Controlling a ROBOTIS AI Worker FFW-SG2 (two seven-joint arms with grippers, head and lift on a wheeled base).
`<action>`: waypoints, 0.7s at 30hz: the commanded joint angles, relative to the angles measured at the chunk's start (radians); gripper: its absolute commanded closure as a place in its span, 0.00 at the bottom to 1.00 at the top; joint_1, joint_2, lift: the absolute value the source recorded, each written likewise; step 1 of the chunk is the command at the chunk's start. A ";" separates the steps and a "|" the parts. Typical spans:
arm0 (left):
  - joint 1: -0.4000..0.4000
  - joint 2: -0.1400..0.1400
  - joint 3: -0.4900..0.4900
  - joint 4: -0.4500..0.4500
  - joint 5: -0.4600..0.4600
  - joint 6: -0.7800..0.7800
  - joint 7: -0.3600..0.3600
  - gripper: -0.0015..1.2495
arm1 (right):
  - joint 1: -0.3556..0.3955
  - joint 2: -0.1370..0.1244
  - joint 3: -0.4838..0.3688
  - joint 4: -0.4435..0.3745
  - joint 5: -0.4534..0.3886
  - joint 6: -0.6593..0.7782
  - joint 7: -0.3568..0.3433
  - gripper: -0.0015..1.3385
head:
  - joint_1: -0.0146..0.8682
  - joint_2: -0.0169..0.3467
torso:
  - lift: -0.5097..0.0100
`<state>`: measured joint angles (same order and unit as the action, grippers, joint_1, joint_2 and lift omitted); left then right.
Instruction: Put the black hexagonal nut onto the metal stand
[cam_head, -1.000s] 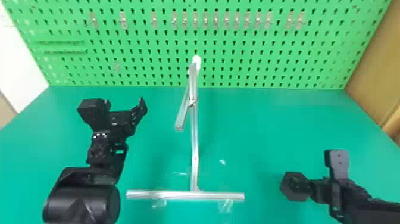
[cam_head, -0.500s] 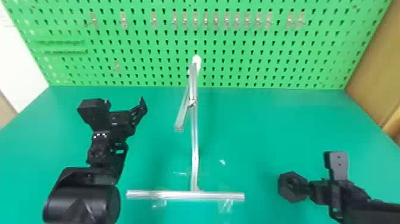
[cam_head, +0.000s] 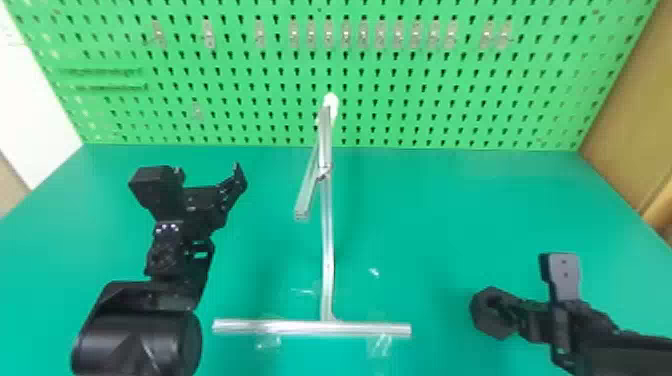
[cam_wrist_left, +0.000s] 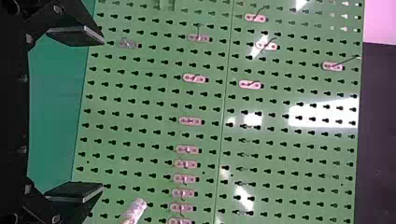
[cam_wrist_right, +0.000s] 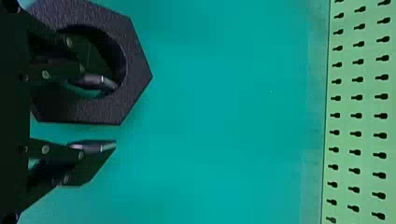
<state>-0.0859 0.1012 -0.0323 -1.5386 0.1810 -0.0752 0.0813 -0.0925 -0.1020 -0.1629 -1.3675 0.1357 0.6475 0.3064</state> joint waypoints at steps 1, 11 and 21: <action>0.000 0.000 0.000 0.000 0.000 0.000 0.000 0.14 | -0.003 -0.001 0.008 -0.007 0.019 0.020 0.003 0.73 | 0.80 0.27 | 0.98; 0.000 0.000 0.002 0.000 0.000 -0.001 0.000 0.14 | -0.015 -0.016 0.053 -0.139 0.085 0.161 0.005 0.78 | 0.80 0.27 | 0.98; -0.002 0.000 0.002 0.000 -0.003 -0.001 0.000 0.14 | -0.165 -0.105 0.197 -0.406 0.209 0.564 0.191 0.78 | 0.80 0.27 | 0.98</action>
<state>-0.0859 0.1012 -0.0309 -1.5386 0.1794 -0.0767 0.0813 -0.1873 -0.1679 -0.0315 -1.6755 0.2916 1.0694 0.4489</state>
